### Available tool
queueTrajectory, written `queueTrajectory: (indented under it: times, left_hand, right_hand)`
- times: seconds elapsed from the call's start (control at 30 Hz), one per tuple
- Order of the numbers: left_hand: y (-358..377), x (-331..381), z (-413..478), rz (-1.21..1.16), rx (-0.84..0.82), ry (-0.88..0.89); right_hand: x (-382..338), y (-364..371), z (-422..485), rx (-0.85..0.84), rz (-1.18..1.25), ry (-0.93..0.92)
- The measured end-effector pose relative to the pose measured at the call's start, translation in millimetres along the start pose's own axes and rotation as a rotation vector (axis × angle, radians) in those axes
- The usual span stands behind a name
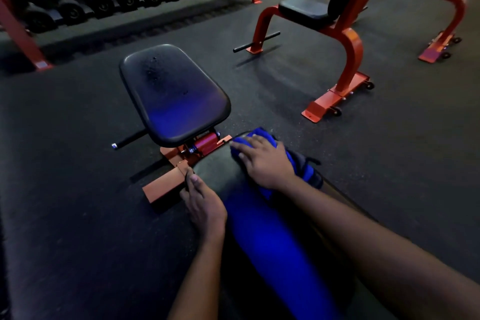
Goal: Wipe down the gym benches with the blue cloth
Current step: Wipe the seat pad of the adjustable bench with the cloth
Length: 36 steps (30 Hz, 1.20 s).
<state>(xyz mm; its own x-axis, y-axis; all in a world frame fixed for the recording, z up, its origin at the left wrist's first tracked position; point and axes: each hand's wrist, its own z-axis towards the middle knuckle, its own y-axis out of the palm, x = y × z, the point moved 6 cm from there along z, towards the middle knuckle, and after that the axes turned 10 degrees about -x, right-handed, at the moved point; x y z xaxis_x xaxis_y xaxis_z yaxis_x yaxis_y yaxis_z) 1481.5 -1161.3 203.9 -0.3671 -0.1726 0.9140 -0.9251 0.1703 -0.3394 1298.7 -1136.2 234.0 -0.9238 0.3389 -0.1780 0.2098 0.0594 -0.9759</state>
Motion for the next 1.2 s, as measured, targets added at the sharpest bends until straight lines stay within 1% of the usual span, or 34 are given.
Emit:
queueTrajectory:
  times: [0.07,0.17,0.23,0.27,0.33,0.4,0.47,0.53,0.6,0.67,0.73,0.77,0.8,0.87,0.9,0.97,1.03,1.1,1.2]
  left_hand:
    - [-1.4,3.0,-1.7,0.001,-0.001,0.011]
    - [-1.6,4.8,-2.8,0.005,-0.010,0.005]
    - [-0.9,5.6,-1.4,0.004,-0.011,0.009]
    - [-0.1,4.9,-0.6,0.015,-0.008,0.015]
    - [1.1,1.9,1.8,0.055,0.004,0.042]
    - [1.7,-0.5,3.0,0.092,0.003,0.069]
    - [2.3,-0.2,3.4,0.078,-0.009,0.081]
    - [2.0,0.9,2.4,0.066,-0.007,0.079]
    - [0.7,2.6,1.3,0.058,0.009,0.066]
    - [-0.9,4.3,-0.3,0.034,0.016,0.056]
    - [-2.6,6.6,-1.7,0.016,0.021,0.061]
    - [-2.4,6.9,-2.0,0.003,0.018,0.060]
    - [-1.7,6.4,-2.6,-0.007,0.015,0.057]
    - [-1.8,4.0,-2.2,-0.003,0.009,0.042]
    - [-2.2,2.7,-2.3,0.006,0.001,0.030]
    - [-1.2,1.2,-0.6,0.045,-0.013,0.000]
    - [-1.7,2.3,1.2,0.090,-0.042,-0.038]
    - [-5.1,1.9,2.6,0.124,-0.112,-0.073]
    - [-19.8,-1.3,11.0,0.109,-0.303,-0.037]
  right_hand:
    - [26.4,-6.7,16.5,-0.026,0.074,0.131]
    - [71.2,-8.8,28.5,-0.105,0.297,0.324]
    - [96.5,-3.3,35.1,-0.190,0.409,0.401]
    - [105.4,0.3,41.0,-0.238,0.433,0.403]
    - [110.4,3.6,59.7,-0.302,0.463,0.371]
    - [102.6,1.8,79.3,-0.312,0.464,0.345]
    - [85.7,-3.4,96.3,-0.301,0.401,0.313]
    - [64.8,-11.1,103.3,-0.283,0.280,0.275]
    - [44.5,-17.5,98.7,-0.216,0.156,0.213]
    - [26.4,-18.8,83.3,-0.115,0.080,0.088]
    - [16.9,-14.9,63.3,-0.027,0.060,-0.049]
    - [18.8,-11.7,55.5,-0.004,0.073,-0.084]
    - [23.6,-9.8,49.5,0.008,0.106,-0.080]
    - [32.6,-8.7,42.8,0.013,0.176,0.017]
    - [31.9,-8.6,39.0,0.021,0.161,0.056]
    - [14.7,-5.2,31.4,0.068,0.094,0.027]
    - [-14.9,0.2,11.6,0.113,0.099,-0.059]
    - [-41.5,3.1,-14.7,0.145,0.104,-0.104]
    - [-71.2,1.8,-48.8,0.182,0.105,-0.113]
